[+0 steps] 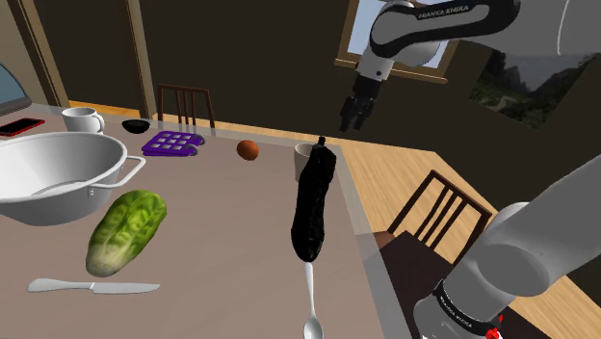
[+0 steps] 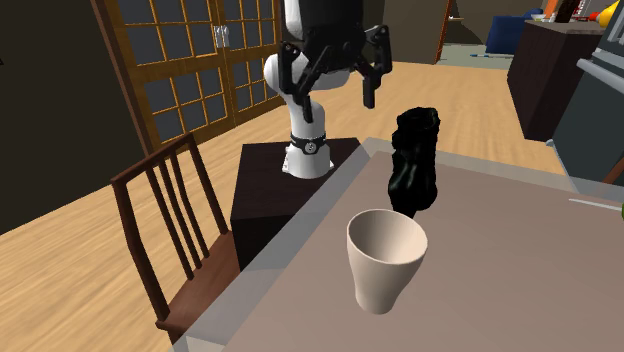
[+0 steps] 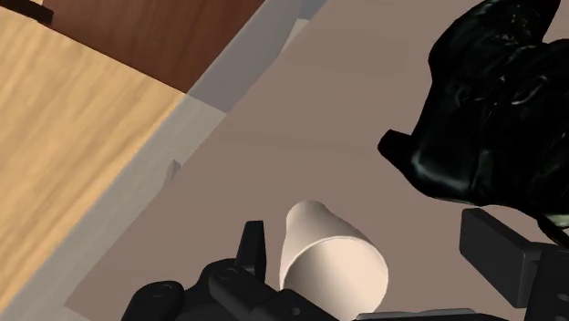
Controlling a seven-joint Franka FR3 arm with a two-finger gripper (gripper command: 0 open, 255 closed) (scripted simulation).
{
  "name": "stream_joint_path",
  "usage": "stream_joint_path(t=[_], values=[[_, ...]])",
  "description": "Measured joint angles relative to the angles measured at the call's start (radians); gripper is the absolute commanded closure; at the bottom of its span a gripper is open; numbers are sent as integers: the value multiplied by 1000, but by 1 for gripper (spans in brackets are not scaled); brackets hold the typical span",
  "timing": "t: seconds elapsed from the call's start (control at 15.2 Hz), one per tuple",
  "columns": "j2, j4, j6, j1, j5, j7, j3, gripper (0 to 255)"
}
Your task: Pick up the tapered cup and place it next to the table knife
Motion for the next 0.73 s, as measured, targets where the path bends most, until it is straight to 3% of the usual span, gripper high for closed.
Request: stream_joint_path(t=[0.73], values=[[432,289,79,2,58,-104,-13,0]])
